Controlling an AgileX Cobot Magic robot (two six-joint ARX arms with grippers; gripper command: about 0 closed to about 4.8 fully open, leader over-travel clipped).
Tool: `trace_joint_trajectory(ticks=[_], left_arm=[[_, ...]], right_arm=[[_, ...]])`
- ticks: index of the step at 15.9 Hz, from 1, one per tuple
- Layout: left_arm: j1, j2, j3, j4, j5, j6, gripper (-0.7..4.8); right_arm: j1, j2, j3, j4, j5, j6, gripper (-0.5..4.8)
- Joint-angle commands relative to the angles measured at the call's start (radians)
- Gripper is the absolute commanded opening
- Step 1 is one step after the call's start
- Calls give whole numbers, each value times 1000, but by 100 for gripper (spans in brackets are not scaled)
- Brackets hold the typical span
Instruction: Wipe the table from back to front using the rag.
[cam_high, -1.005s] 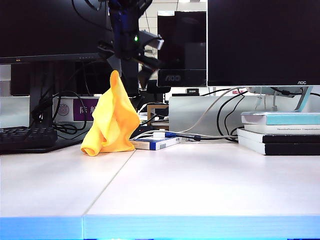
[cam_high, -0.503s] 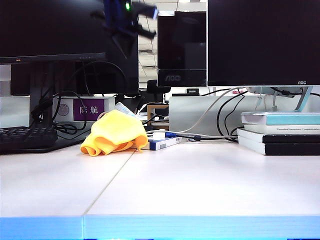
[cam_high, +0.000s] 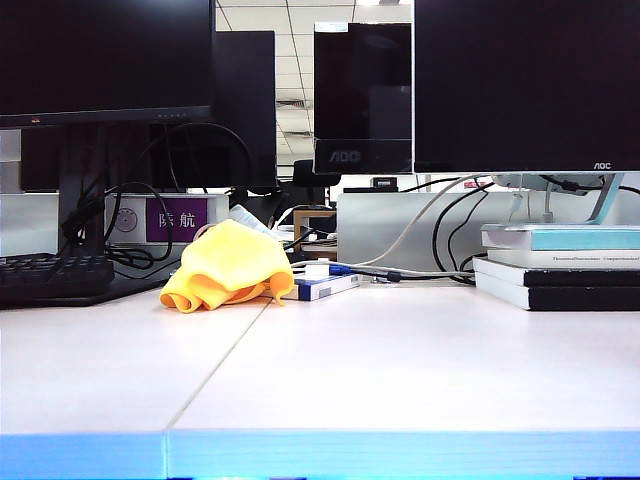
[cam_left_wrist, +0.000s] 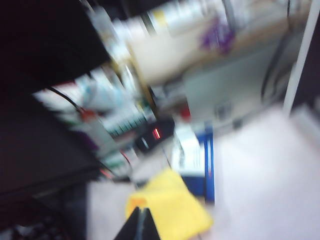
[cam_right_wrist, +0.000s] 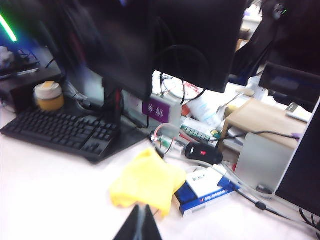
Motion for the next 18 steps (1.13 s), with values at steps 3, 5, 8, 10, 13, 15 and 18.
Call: trace_joint_trajectory(ticks=[3,5,8,10,13,15,18], left_arm=[[-24,-240,3,-48,-6,-54,-6],[-28,-316,2,-99,-16,-53,-6],[-29,-461,2,-254,-11,-58,-6],[-29,-556,2,-363,-8,-70,-6],[-29,-702,-14,-465,-13,-72,-6],[-28,-801,-67,-499,-12,-78,-6],[-28,-988,-271,-509,-12,-141,-6]], right_arm=[[-2,-215,-246,108,69,3,-1],[-2,-290,-352,167,71,4,-1],[-2,-441,-563,177,73,31,-1],[-2,-521,-695,217,142,32,-1],[-2,-618,-903,303,177,34,-1],[-2,-656,-999,312,204,84,-1],[-2,-671,-1062,311,285,113,-1]])
